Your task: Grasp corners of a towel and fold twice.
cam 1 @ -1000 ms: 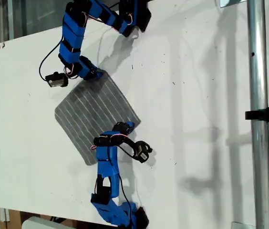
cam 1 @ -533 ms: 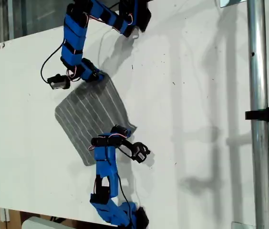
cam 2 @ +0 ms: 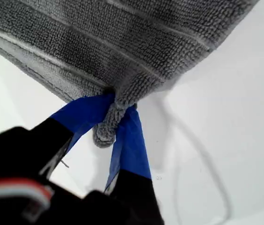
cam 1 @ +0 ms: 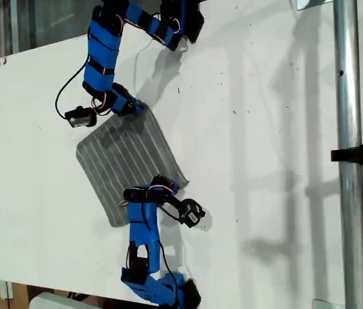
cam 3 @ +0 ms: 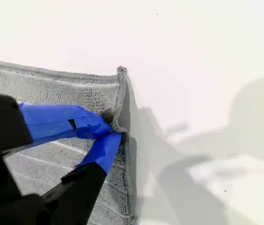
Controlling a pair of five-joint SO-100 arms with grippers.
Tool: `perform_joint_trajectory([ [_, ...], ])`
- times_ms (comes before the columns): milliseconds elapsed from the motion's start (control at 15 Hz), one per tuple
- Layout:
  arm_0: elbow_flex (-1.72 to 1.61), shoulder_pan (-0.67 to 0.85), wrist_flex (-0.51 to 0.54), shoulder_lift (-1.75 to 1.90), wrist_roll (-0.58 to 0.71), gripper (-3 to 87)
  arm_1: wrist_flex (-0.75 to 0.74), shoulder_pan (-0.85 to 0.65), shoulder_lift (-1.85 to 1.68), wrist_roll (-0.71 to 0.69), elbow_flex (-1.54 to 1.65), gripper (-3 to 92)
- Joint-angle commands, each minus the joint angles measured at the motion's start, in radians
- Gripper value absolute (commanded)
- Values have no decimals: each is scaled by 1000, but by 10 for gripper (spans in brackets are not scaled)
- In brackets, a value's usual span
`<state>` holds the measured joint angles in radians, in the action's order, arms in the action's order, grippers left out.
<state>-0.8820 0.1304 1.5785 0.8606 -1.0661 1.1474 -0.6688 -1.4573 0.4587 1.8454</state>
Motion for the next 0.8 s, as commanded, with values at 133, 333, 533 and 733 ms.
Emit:
perform_joint_trajectory([
  [133, 28, -15, 54, 264, -29, 374, -14, -18, -60, 5, -14, -2],
  [333, 31, 17, 29, 264, 11, 390, -21, -23, -60, 5, 0, -2],
  [533, 49, 51, -77, 86, 5, 367, -26, -23, -64, 5, 2, -2],
  [733, 52, 51, -101, -57, -6, 333, -20, -29, -81, 2, 8, -2],
])
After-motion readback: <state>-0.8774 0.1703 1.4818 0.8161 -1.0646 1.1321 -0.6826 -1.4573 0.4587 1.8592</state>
